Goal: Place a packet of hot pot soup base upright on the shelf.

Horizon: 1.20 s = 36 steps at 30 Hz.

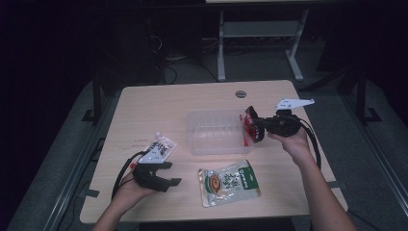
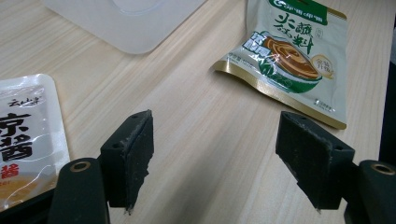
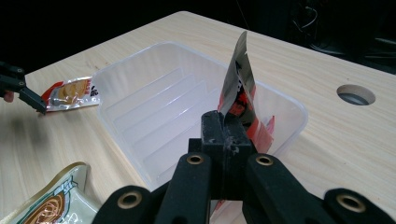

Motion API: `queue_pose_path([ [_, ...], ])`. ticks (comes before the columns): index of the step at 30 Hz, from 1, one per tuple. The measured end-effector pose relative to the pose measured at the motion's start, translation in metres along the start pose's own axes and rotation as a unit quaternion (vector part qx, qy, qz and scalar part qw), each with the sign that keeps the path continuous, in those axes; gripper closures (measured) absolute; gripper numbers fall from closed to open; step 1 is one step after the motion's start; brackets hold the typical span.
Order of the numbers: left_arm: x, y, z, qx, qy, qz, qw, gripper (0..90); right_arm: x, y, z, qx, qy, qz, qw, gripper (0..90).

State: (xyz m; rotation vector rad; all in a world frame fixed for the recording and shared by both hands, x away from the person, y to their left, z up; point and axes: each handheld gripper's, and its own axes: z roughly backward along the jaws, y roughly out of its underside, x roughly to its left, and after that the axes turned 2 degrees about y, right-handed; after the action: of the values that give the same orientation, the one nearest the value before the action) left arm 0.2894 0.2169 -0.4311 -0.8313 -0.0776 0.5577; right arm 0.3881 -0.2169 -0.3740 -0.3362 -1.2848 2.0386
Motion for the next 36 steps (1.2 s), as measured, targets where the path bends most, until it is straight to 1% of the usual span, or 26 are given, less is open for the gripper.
queue_pose_path([
  [4,-0.0005,0.0003,-0.0012,0.001,0.002,0.000,1.0000,27.4,0.0002,0.0012,-0.0030,0.007,0.003,0.000,1.0000,89.5],
  [6,-0.0010,0.0003,-0.0019,0.003,0.003,-0.001,1.0000,27.4,0.0000,0.0015,-0.0040,0.006,0.004,0.000,1.0000,89.5],
  [7,-0.0010,0.0002,-0.0022,0.005,0.003,-0.005,1.0000,27.4,0.0000,0.0016,-0.0042,0.006,0.005,0.001,1.0000,89.4],
  [11,-0.0024,0.0002,-0.0041,0.006,0.005,-0.005,1.0000,27.4,-0.0001,0.0019,-0.0048,0.007,0.008,-0.001,0.9999,88.8],
  [14,-0.0029,0.0001,-0.0045,0.006,0.007,-0.005,0.9999,27.4,-0.0002,0.0020,-0.0047,0.005,0.009,-0.003,0.9999,86.9],
  [17,-0.0030,0.0002,-0.0045,0.008,0.007,-0.005,0.9999,27.4,-0.0003,0.0020,-0.0043,0.005,0.013,0.000,0.9999,85.4],
  [22,-0.0032,0.0003,-0.0045,0.008,0.007,-0.006,0.9999,27.4,-0.0001,0.0022,-0.0036,0.007,0.020,-0.002,0.9998,78.7],
  [23,-0.0032,0.0003,-0.0045,0.008,0.007,-0.006,0.9999,27.4,-0.0001,0.0022,-0.0036,0.007,0.020,-0.002,0.9998,78.7],
  [26,-0.0030,0.0004,-0.0046,0.008,0.007,-0.006,0.9999,27.4,0.0002,0.0024,-0.0033,0.012,0.027,-0.002,0.9996,73.5],
  [32,-0.0030,0.0003,-0.0047,0.009,0.008,-0.008,0.9999,27.4,0.0004,0.0019,-0.0020,0.009,0.031,0.000,0.9995,69.8],
  [36,-0.0029,0.0003,-0.0047,0.009,0.008,-0.008,0.9999,27.4,0.0006,0.0012,-0.0005,0.008,0.033,-0.005,0.9994,60.6],
])
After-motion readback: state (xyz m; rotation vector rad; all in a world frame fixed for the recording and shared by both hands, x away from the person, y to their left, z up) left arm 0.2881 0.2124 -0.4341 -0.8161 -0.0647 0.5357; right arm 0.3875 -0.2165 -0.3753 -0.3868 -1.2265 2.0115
